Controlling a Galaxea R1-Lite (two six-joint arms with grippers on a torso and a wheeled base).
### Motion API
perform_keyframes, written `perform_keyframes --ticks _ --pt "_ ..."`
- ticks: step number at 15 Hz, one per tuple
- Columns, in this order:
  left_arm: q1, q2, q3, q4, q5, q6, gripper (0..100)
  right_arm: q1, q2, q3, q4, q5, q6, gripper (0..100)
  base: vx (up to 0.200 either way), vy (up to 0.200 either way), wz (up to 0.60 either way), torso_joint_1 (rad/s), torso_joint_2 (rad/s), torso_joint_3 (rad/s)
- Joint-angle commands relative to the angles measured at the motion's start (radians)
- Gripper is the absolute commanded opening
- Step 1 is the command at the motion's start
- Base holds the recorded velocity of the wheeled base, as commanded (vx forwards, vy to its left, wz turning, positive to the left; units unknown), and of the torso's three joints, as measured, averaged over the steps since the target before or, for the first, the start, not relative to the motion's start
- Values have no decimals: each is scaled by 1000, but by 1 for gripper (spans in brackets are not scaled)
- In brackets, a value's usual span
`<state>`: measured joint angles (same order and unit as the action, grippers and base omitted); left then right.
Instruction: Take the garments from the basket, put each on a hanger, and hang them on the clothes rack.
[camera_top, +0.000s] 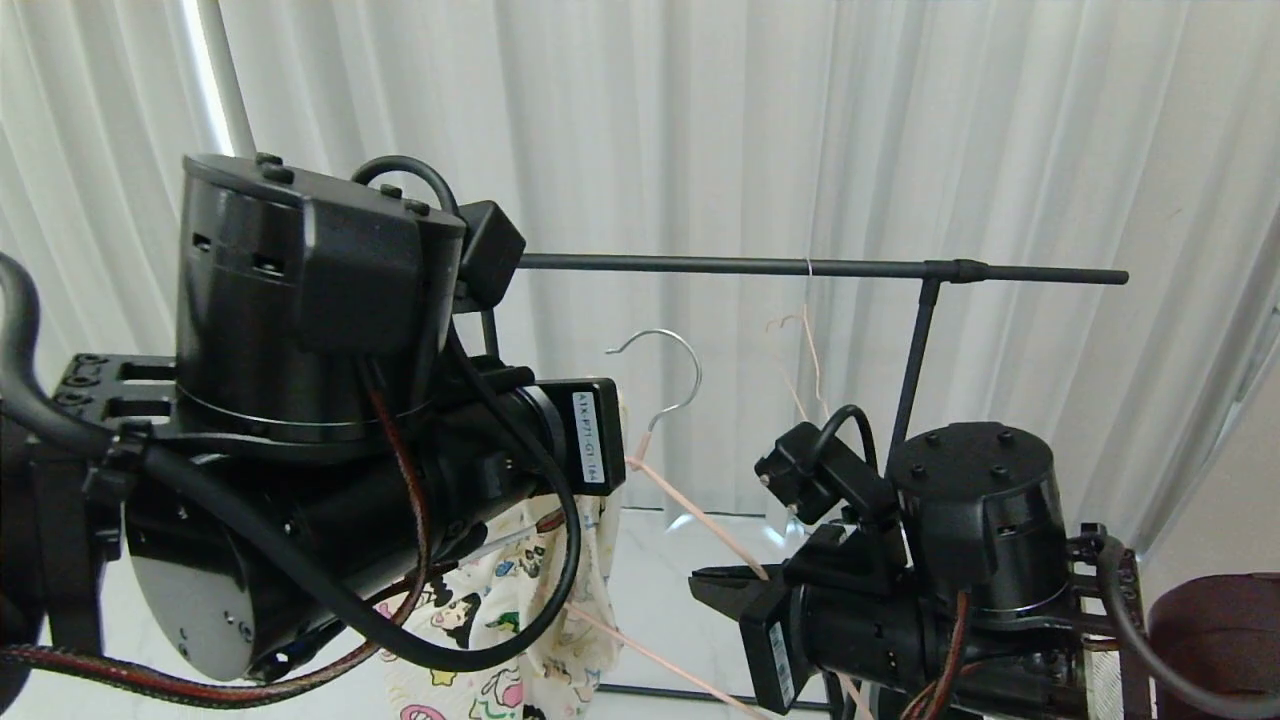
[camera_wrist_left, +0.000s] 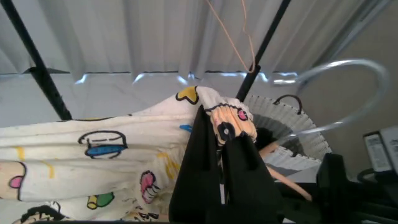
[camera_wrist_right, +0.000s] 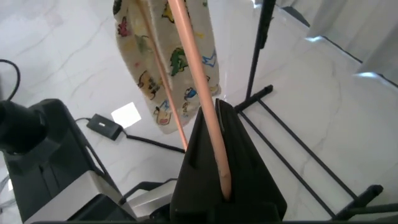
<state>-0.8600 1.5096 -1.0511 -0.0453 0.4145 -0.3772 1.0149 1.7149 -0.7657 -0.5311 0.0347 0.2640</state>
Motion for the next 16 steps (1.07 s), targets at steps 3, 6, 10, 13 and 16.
perform_keyframes --ticks 3,6,10,13,16 --pt "68 47 0 1 110 3 0 5 -26 42 5 -73 7 0 0 0 0 0 0 0" --pt "111 58 -3 1 149 8 0 -13 -97 114 25 -78 7 0 0 0 0 0 0 0" --pt "113 55 0 2 150 8 0 -53 -175 192 31 -111 7 0 0 0 0 0 0 0" --pt "113 58 -4 2 152 8 0 -76 -216 224 54 -113 6 0 0 0 0 0 0 0" --pt "114 58 0 2 159 8 0 -105 -258 223 117 -113 4 0 0 0 0 0 0 0"
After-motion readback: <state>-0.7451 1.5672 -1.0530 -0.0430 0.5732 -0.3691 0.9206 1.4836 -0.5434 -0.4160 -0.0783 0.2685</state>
